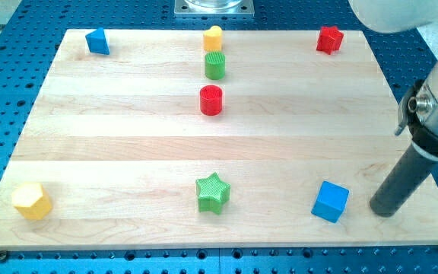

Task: Drag the blue cube vertically below the red circle

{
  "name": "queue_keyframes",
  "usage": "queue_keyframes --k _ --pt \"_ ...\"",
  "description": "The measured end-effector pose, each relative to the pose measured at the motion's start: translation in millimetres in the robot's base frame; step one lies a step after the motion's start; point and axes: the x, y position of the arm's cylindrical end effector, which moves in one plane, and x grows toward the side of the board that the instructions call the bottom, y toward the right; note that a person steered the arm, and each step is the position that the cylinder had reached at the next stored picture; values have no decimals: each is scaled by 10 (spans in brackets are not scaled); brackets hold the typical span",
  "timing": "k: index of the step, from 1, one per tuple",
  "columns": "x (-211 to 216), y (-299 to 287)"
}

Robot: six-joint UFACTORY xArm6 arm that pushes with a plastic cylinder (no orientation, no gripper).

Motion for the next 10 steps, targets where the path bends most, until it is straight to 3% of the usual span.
queue_keyframes --k 3,4,6,8,9,10 --pt "-41 -1082" --pt "36 -1073" --pt "-419 -1552" --pt "-521 -2048" --pt "-647 -1967" --pt "-1141 -2066"
